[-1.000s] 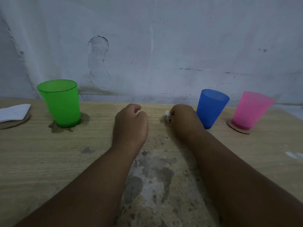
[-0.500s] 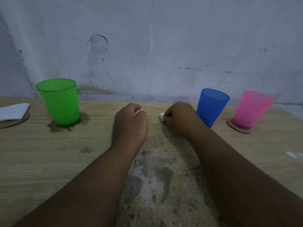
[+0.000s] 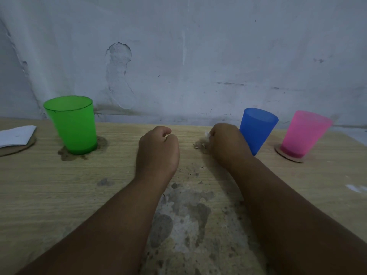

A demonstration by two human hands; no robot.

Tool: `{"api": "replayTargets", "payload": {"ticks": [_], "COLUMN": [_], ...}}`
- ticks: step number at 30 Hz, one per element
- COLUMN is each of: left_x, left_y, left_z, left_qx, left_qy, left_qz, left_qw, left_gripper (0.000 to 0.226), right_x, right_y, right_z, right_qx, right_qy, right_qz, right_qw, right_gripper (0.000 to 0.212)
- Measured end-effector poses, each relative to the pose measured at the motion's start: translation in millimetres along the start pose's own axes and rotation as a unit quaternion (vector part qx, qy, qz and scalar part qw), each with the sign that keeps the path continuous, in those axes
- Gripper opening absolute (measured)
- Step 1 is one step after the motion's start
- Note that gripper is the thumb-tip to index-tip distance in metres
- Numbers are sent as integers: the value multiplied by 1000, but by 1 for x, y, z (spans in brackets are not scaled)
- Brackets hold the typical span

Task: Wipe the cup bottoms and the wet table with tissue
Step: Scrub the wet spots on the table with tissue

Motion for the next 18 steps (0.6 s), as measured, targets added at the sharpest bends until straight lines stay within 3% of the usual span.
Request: {"api": "replayTargets", "payload": {"ticks": [5, 10, 18], "left_x": [1, -1, -2], "left_y": [1, -1, -1], "left_z": [2, 1, 1], "left_qx": [1, -2, -14], "left_qy": [4, 5, 12], "left_qz": [0, -6, -14], "left_qw": [1000, 1000, 1000], "left_gripper": [40, 41, 39], "right_x": [4, 8, 7], "right_y": [-6, -7, -12], "right_z": [8, 14, 4], "right_qx": [-99, -184, -42], "right_qy": [63, 91, -17], "right_qz": [6, 0, 29], "right_qw": [993, 979, 999], "right_gripper": [9, 25, 18]}}
Point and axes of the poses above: each hand's wrist, its own x-axis away from the middle knuckle, its own z-axis out of the back of the hand, y = z × x, the point moved 4 cm from there along -x, towards the middle knuckle, and after that the axes turned 1 degree about -z, right-handed, at the moved point
